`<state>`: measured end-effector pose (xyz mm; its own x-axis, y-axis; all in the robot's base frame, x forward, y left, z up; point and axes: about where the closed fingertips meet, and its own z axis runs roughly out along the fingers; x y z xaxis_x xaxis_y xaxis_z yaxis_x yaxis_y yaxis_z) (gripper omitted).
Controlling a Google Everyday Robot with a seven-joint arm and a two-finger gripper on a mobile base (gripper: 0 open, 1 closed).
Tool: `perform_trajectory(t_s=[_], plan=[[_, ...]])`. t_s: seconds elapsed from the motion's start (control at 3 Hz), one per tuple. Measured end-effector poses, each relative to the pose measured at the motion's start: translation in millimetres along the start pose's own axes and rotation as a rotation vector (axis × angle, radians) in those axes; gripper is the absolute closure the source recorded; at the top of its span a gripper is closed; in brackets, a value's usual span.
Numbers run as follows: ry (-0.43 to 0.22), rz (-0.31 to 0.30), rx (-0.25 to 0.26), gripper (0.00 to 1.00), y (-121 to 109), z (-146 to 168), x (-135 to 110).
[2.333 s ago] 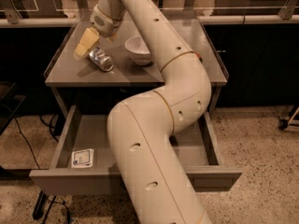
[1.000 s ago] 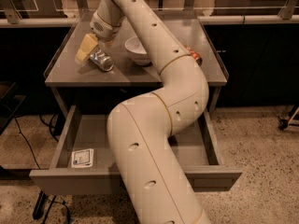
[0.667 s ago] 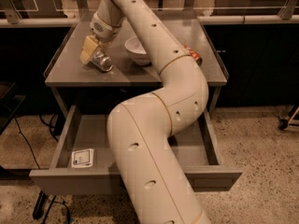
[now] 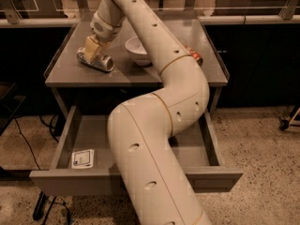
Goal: Place redbull can into top drawer
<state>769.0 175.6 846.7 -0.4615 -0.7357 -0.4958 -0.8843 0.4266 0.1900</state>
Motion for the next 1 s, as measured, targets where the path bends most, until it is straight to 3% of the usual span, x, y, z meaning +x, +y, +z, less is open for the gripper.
perform_trajectory(t_s=[0.33,0.67,1.0], plan=[[-0.007,0.001,0.001,1.00,-0.3,2.5,-2.6],[-0.023,-0.006,-0.005,1.00,9.1,-16.2,-7.1],[-0.085,-0.008,-0.011,1.00,30.3,-74.6,-13.9]])
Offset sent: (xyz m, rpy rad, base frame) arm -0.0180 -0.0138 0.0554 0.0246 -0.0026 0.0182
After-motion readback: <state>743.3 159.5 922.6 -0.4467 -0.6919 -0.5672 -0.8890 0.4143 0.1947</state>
